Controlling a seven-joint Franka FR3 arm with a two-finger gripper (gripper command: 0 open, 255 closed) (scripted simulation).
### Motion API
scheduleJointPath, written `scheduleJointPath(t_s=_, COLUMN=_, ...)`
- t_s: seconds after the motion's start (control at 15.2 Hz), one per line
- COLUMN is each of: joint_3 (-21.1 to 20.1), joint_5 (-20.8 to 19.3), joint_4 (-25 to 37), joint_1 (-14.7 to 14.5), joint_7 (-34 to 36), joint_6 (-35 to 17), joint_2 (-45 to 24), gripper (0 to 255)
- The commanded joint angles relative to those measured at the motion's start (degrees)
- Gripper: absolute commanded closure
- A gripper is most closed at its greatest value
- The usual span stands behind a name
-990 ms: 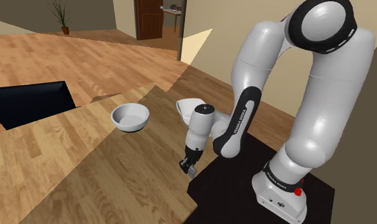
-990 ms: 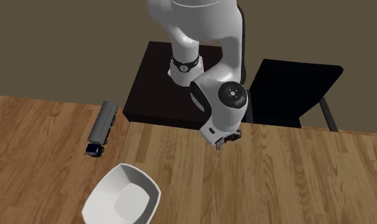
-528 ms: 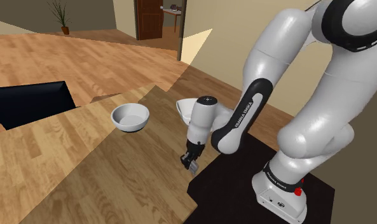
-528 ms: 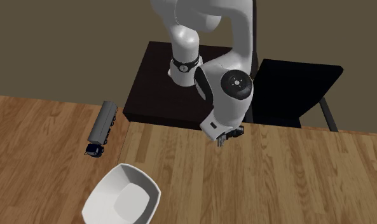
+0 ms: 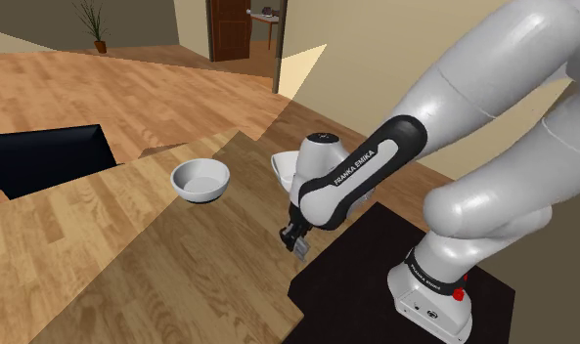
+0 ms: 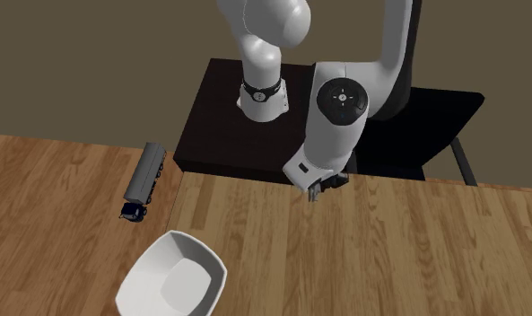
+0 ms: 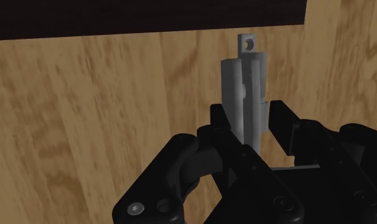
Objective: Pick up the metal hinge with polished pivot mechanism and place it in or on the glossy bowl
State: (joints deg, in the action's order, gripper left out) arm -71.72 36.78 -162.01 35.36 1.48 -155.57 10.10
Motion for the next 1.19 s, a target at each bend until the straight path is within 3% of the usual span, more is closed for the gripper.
scheduleJointPath(t_s=0.0, joint_3=3.4, joint_5=4.2, joint_4=0.3, joint_1=-4.1, joint_7=-2.5, joint_6=3.8, joint_2=3.8, gripper=255)
scheduleJointPath(t_s=0.33, joint_3=9.2, joint_5=7.2, joint_4=0.9, joint_1=-9.7, joint_7=-4.3, joint_6=11.9, joint_2=11.6, gripper=255)
scheduleJointPath(t_s=0.73, joint_3=14.4, joint_5=7.3, joint_4=1.8, joint_1=-13.3, joint_7=-4.4, joint_6=20.1, joint_2=18.8, gripper=255)
scheduleJointPath(t_s=1.12, joint_3=16.4, joint_5=-1.4, joint_4=5.6, joint_1=-1.7, joint_7=-10.2, joint_6=17.5, joint_2=11.3, gripper=255)
